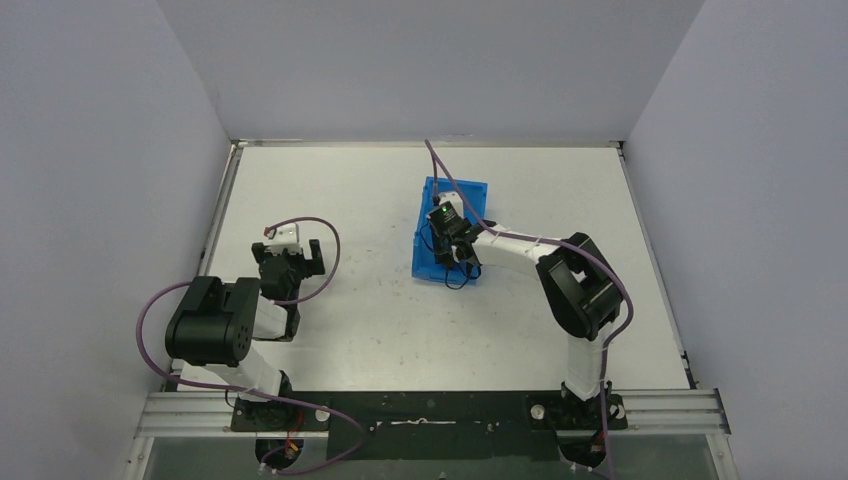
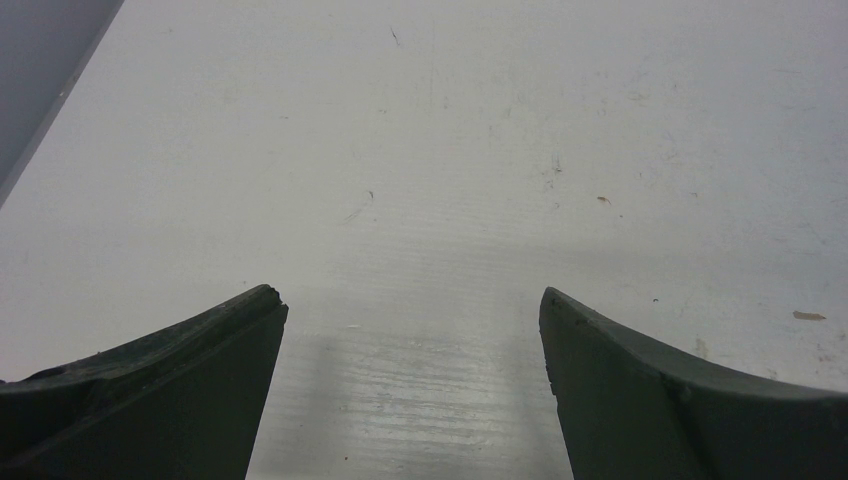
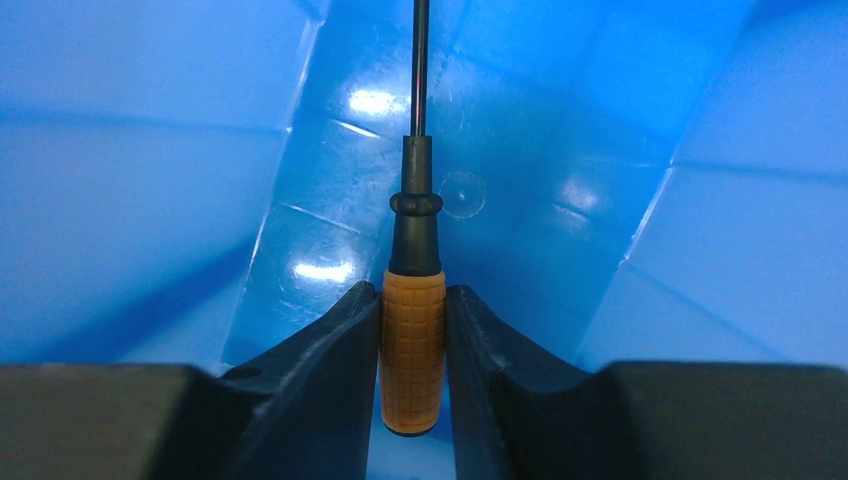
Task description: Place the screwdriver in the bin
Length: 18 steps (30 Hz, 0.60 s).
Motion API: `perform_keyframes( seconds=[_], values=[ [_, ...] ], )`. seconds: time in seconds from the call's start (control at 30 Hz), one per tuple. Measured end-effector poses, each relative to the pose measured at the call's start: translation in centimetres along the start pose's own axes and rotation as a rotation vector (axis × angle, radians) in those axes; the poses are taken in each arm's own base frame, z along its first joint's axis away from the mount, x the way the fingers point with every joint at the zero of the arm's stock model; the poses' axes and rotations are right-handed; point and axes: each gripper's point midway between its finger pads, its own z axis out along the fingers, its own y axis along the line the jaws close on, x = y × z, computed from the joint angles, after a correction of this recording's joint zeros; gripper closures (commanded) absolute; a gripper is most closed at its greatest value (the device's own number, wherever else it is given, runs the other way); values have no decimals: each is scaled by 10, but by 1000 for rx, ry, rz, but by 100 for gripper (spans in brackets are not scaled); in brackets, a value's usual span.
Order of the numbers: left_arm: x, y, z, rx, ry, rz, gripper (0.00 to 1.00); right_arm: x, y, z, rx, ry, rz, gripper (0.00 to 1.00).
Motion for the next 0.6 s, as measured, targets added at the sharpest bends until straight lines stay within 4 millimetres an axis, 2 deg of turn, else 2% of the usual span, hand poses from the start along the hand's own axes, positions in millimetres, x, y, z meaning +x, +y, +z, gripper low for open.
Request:
perform_keyframes(
  seconds=[0.1,0.3,0.4,0.43,0.57,0.6],
  values=[
    [0,0,0,0,0,0,3,0,0,1,1,-1,7,53],
    [0,0,0,0,0,0,3,-14,5,-3,-12,-30,16,49],
    [0,0,0,0,0,0,3,-26,7,-13,-24,-59,23,43],
    [0,0,0,0,0,0,3,-30,7,-17,-28,-70,25,38],
    [0,0,0,0,0,0,3,-64,10,-55,-70,-173,28,2],
    [0,0,0,0,0,0,3,-73,10,-65,-81,-204,29,0]
  ],
)
